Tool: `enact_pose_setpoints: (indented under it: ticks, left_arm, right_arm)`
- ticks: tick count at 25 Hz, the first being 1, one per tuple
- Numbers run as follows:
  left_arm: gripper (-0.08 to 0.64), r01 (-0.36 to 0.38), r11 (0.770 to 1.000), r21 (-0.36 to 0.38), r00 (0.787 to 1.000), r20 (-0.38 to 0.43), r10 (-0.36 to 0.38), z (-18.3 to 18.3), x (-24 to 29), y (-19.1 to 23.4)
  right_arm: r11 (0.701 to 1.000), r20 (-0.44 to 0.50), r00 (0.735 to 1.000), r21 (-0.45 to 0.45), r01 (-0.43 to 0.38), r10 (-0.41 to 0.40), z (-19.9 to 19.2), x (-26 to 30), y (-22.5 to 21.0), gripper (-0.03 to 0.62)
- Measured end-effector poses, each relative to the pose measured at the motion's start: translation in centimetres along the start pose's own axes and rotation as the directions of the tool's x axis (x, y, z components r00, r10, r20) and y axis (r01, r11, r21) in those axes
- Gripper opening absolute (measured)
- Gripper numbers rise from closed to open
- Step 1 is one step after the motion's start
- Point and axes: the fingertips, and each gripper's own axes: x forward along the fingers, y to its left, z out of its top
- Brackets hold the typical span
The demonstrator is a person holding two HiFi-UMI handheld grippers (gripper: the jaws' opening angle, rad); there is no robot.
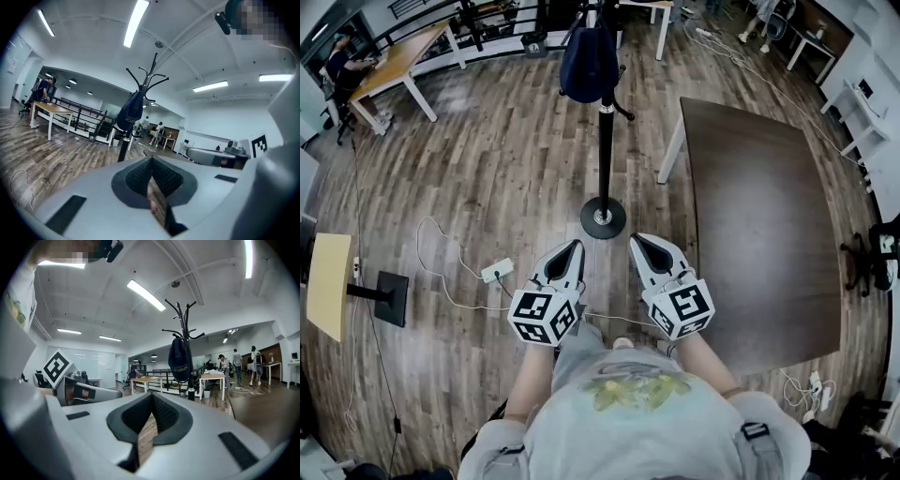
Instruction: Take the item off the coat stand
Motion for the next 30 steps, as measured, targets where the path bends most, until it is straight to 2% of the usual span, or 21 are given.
enact_pose_setpoints:
  ticks: [9,30]
  left_arm:
    - [0.015,0.038,0.999,-0.002,0.999,-0.001,-0.038,3.0,2.7,4.3]
    - [0.015,0.126,0.992,0.014,0.992,-0.029,-0.126,5.6,4.3,13.8]
  right_arm:
    - [0.999,0.007,0.999,-0.011,0.051,-0.051,1.8,5.5,-1.2,0.011]
    - [0.983,0.055,0.981,0.016,0.183,-0.184,3.8,14.4,-1.1,0.158]
